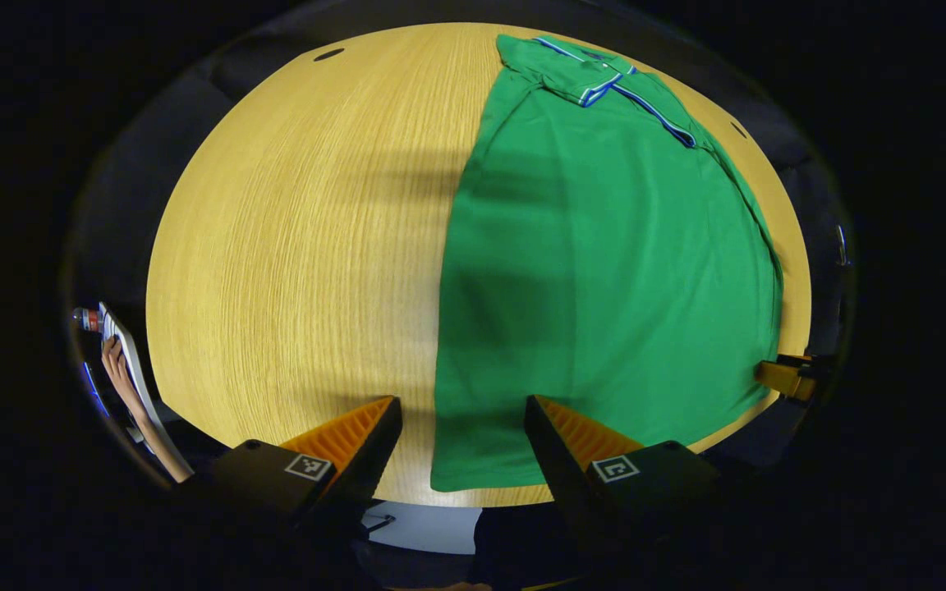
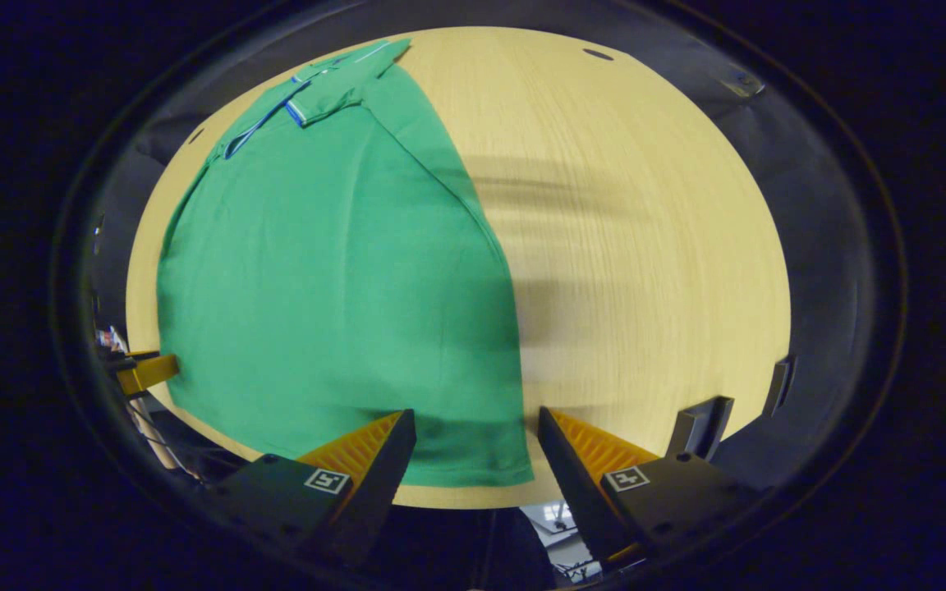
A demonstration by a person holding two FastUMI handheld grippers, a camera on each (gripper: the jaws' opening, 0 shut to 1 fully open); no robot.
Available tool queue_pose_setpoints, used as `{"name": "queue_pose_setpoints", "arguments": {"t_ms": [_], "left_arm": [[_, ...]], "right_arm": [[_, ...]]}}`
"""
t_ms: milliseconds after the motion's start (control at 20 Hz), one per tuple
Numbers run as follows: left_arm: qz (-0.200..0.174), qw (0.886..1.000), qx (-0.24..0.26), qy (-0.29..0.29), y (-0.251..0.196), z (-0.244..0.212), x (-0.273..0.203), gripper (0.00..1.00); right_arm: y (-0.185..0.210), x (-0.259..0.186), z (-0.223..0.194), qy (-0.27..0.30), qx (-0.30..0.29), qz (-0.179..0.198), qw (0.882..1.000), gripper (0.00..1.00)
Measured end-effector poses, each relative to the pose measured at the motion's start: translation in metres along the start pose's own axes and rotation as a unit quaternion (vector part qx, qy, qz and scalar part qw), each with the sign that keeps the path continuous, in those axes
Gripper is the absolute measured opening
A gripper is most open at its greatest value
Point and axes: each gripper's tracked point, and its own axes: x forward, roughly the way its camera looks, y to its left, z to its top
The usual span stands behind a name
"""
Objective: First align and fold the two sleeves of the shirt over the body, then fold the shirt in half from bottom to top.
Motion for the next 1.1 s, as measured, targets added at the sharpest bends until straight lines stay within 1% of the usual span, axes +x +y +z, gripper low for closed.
{"name": "queue_pose_setpoints", "arguments": {"t_ms": [150, 200, 250, 300, 350, 400, 450, 500, 550, 600, 650, 700, 750, 800, 900, 1000, 1100], "left_arm": [[0.000, 1.000, 0.002, 0.005, 0.000, 0.001, 0.000, 0.98], [-0.001, 1.000, 0.000, 0.007, 0.001, 0.000, 0.001, 0.98], [-0.002, 1.000, -0.001, 0.009, 0.000, -0.001, -0.001, 0.95], [-0.002, 1.000, -0.002, 0.012, -0.002, -0.002, 0.000, 0.90], [-0.003, 1.000, -0.002, 0.016, -0.003, -0.003, -0.001, 0.84], [-0.004, 1.000, -0.003, 0.022, -0.005, -0.004, 0.001, 0.80], [-0.007, 1.000, -0.005, 0.025, -0.007, -0.004, 0.002, 0.70], [-0.008, 1.000, -0.007, 0.027, -0.009, -0.005, 0.001, 0.68], [-0.009, 0.999, -0.007, 0.030, -0.012, -0.004, 0.002, 0.43], [-0.012, 0.999, -0.004, 0.031, -0.015, -0.004, 0.000, 0.45], [-0.017, 0.999, 0.000, 0.033, -0.018, -0.005, 0.001, 0.36], [-0.023, 0.999, 0.001, 0.032, -0.022, -0.003, 0.001, 0.30], [-0.021, 0.999, 0.001, 0.032, -0.024, -0.003, 0.001, 0.16], [-0.017, 0.999, 0.004, 0.033, -0.025, -0.002, 0.002, 0.06], [-0.009, 0.999, 0.016, 0.030, -0.026, 0.000, 0.001, 0.04], [-0.007, 1.000, 0.017, 0.021, -0.028, 0.000, 0.000, 0.04], [-0.015, 1.000, 0.016, 0.017, -0.034, -0.001, -0.006, 0.04]], "right_arm": [[-0.001, 0.000, 0.000, 0.006, -0.002, 0.000, 1.000, 0.96], [-0.001, 0.000, -0.001, 0.009, -0.003, 0.000, 1.000, 0.94], [-0.002, 0.001, -0.002, 0.014, -0.002, 0.000, 1.000, 0.93], [0.000, 0.000, -0.002, 0.020, -0.001, 0.001, 1.000, 0.84], [0.000, 0.001, -0.003, 0.026, 0.001, 0.002, 1.000, 0.80], [0.001, 0.000, -0.003, 0.029, 0.001, 0.001, 1.000, 0.62], [0.003, 0.001, -0.003, 0.030, -0.001, 0.002, 1.000, 0.55], [0.005, 0.002, -0.005, 0.036, -0.006, 0.006, 0.999, 0.45], [0.005, 0.000, -0.005, 0.038, -0.008, 0.007, 0.999, 0.34], [0.006, 0.001, -0.005, 0.038, -0.009, 0.007, 0.999, 0.23], [0.006, 0.000, -0.005, 0.038, -0.012, 0.009, 0.999, 0.22], [0.007, -0.001, -0.005, 0.040, -0.014, 0.015, 0.999, 0.23], [0.008, -0.002, -0.003, 0.036, -0.011, 0.016, 0.999, 0.13], [0.007, 0.003, -0.005, 0.039, -0.018, 0.016, 0.999, 0.03], [0.008, -0.001, -0.004, 0.034, -0.027, 0.016, 0.999, 0.03], [0.009, -0.001, -0.004, 0.027, -0.035, 0.021, 0.999, 0.03], [0.007, -0.007, -0.003, 0.015, -0.044, 0.019, 0.999, 0.03]]}}
